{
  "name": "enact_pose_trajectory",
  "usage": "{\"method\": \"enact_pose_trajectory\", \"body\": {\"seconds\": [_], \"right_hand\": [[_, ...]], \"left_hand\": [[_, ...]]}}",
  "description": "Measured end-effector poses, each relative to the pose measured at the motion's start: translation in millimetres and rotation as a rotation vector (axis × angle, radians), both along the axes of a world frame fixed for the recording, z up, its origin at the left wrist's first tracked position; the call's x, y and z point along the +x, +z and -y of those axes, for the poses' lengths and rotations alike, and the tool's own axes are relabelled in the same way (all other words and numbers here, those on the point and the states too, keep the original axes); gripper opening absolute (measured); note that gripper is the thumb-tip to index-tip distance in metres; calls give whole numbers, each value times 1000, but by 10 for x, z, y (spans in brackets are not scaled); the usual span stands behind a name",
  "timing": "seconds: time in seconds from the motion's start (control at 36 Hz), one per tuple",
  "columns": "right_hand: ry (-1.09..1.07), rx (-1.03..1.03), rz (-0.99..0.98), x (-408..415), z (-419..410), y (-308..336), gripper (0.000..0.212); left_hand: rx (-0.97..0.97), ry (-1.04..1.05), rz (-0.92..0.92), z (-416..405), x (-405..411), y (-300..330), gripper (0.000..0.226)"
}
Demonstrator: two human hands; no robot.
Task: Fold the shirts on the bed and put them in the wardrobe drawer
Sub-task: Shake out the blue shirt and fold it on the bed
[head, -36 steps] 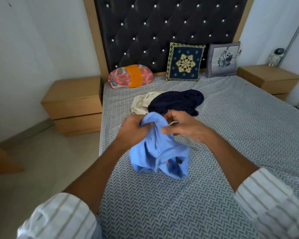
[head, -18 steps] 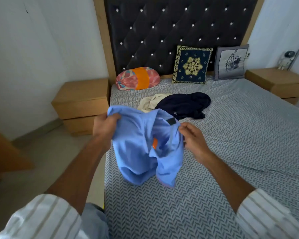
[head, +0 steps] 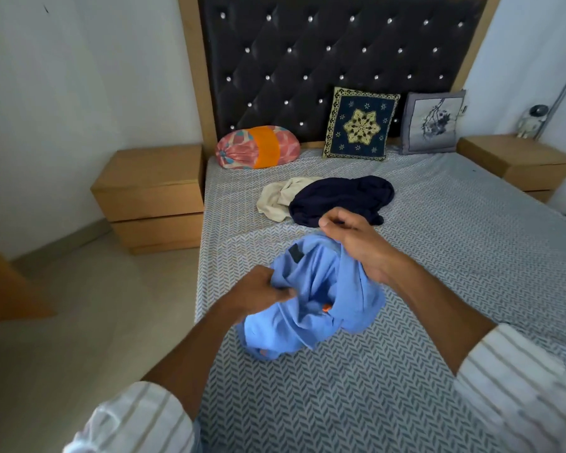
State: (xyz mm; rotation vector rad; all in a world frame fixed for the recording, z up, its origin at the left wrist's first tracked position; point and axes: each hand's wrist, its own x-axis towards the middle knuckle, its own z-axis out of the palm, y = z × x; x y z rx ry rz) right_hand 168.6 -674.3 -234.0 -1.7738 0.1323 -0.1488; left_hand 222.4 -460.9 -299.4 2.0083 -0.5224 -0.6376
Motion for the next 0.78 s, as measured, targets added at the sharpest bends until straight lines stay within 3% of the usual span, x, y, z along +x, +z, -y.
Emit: {"method": "enact_pose_trajectory", "body": {"seconds": [0.06, 0.11, 0.17, 0.28, 0.36, 0.42, 0.56, 0.64, 0.72, 0.78], "right_hand": [[133, 47, -78, -38, 123, 14, 8], [225, -19, -155, -91, 278, -19, 37], [207, -194, -195, -128, 401, -104, 59], [245, -607, -155, -144, 517, -284, 82], [227, -752, -36, -147, 436, -357, 91], [167, -748, 108, -141, 350, -433, 83], [-88, -675, 372, -96, 137, -706, 42], [-281, -714, 537, -53, -21, -836, 40], [-447, -616, 593, -71, -234, -923, 50], [-440, -603, 616, -76, -364, -953, 42]], "left_hand": [[-146, 145, -64, -52, 48, 24, 31], [-258, 253, -103, -106, 137, 121, 34], [-325, 302, -79, -151, 211, 298, 14], [-321, 248, -17, -163, 331, 651, 13], [-335, 253, -42, -134, 359, 862, 14], [-371, 292, -52, -103, 364, 971, 16], [-432, 308, -133, -55, 352, 1197, 15], [-426, 297, -150, -41, 321, 1290, 14], [-418, 316, -195, -56, 302, 1370, 16], [-415, 333, -208, -79, 299, 1422, 18]]}}
